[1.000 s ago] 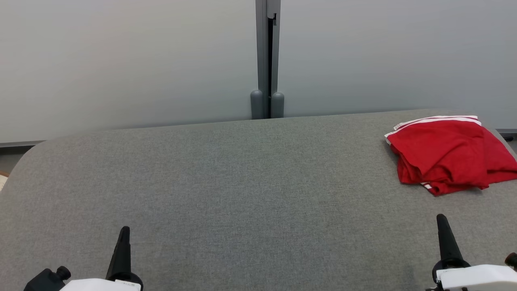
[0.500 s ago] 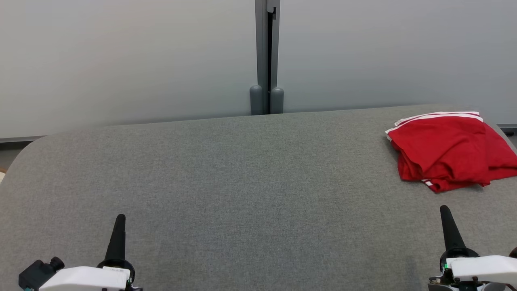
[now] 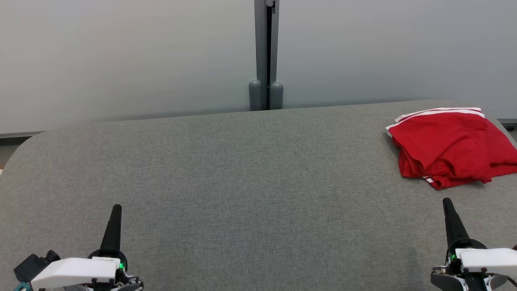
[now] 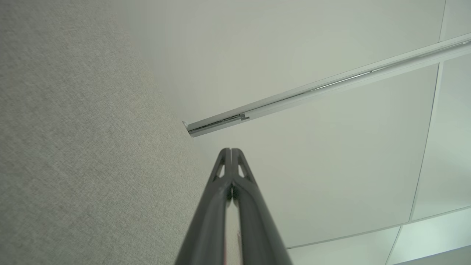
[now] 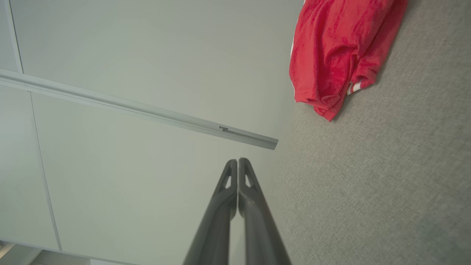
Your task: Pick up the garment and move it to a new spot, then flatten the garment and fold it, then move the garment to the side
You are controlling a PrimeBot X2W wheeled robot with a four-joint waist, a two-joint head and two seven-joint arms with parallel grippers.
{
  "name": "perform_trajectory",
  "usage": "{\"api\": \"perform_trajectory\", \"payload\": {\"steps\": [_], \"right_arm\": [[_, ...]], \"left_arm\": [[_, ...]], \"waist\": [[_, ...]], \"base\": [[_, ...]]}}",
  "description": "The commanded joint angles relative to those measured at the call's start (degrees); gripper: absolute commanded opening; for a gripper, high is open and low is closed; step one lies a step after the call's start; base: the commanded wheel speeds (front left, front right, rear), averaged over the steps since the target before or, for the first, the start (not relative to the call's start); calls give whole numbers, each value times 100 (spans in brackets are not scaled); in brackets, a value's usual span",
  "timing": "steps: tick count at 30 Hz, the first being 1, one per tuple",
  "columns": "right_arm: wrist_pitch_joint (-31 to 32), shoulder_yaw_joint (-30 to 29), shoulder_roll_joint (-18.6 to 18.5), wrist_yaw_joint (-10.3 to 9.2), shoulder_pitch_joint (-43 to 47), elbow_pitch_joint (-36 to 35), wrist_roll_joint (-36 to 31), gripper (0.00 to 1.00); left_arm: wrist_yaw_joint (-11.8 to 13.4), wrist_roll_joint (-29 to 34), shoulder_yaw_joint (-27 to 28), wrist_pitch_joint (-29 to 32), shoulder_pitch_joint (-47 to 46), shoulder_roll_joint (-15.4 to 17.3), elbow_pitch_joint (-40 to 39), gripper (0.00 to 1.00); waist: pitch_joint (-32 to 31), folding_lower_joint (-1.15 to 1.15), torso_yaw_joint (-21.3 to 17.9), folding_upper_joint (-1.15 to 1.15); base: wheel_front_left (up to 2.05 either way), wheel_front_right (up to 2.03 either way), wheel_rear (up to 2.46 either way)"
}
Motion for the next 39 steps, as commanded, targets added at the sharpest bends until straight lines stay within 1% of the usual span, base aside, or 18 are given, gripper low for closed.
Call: {"api": "perform_trajectory", "payload": {"steps": [1,28,36,39], "right_arm": [[54,-48,-9,0,-117,2,129,0],[387,-265,35,0,-401,83,1272,0],[471,-330,49,0,-456,109,1564,0],[469,-334,52,0,-454,108,1537,0]], "left_arm": [[-45,-126,45,37,-137,34,-3,0],[-184,-1279,270,385,-533,6,199,0],[-228,-1568,333,467,-627,-4,256,0],[-217,-1536,336,468,-604,-12,255,0]], "waist": [[9,0,-1,0],[195,0,-16,0],[249,0,-20,0],[251,0,-21,0]], "base": [[0,0,0],[0,0,0],[0,0,0],[0,0,0]]}}
